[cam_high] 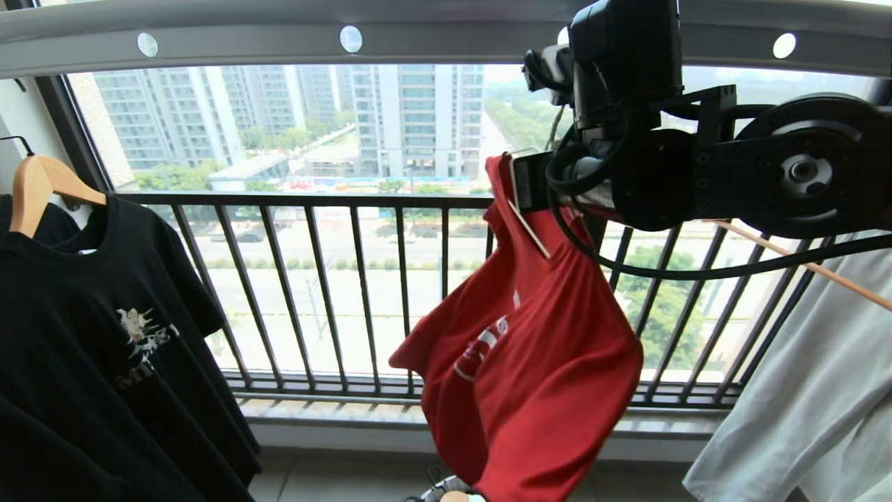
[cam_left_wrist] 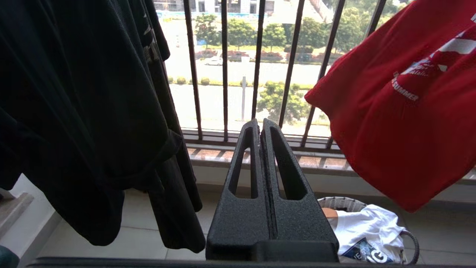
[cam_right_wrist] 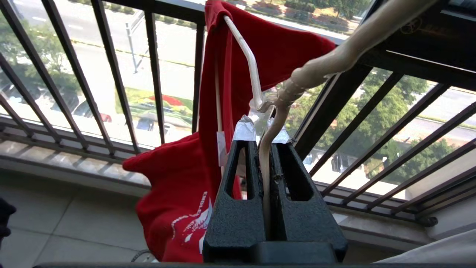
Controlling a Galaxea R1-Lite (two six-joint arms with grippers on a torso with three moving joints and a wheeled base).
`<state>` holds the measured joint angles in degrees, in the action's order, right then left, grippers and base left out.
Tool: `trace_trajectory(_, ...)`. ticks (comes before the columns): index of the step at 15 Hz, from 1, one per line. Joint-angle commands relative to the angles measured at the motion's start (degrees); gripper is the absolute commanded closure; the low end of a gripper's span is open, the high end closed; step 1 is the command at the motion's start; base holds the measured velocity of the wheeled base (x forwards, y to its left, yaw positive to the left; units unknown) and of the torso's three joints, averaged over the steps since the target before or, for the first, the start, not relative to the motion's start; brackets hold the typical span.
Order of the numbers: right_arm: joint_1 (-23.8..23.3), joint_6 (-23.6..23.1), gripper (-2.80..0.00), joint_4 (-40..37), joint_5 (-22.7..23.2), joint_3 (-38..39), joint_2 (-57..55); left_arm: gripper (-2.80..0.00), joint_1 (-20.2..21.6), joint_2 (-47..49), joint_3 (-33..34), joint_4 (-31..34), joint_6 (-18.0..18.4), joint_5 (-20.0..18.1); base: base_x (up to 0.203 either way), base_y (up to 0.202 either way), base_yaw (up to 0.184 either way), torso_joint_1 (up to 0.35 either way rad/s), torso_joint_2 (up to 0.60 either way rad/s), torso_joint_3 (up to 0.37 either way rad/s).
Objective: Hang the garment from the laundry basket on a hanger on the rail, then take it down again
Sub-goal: Take the clothes off the clothes rack
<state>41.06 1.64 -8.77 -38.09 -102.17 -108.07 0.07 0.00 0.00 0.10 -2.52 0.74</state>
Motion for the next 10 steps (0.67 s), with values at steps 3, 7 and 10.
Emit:
trace_trajectory(3, 0.2, -0.7, 0.0, 1.0, -0.3, 0.0, 0.4, 0.0, 0.0, 0.0, 0.0, 0.0, 0.0, 0.1, 0.0, 0.0, 0.0, 0.0, 0.0, 0.0)
trace_trajectory(7, 0.2, -0.4, 0.0, 2.1, -0.4, 0.5, 0.9, 0.0, 0.0, 0.1, 0.0, 0.0, 0.0, 0.1, 0.0, 0.0, 0.0, 0.0, 0.0, 0.0)
trace_trajectory(10, 0.2, -0.4, 0.0, 3.3, -0.7, 1.2, 1.8, 0.0, 0.0, 0.0, 0.0, 0.0, 0.0, 0.1, 0.0, 0.0, 0.0, 0.0, 0.0, 0.0)
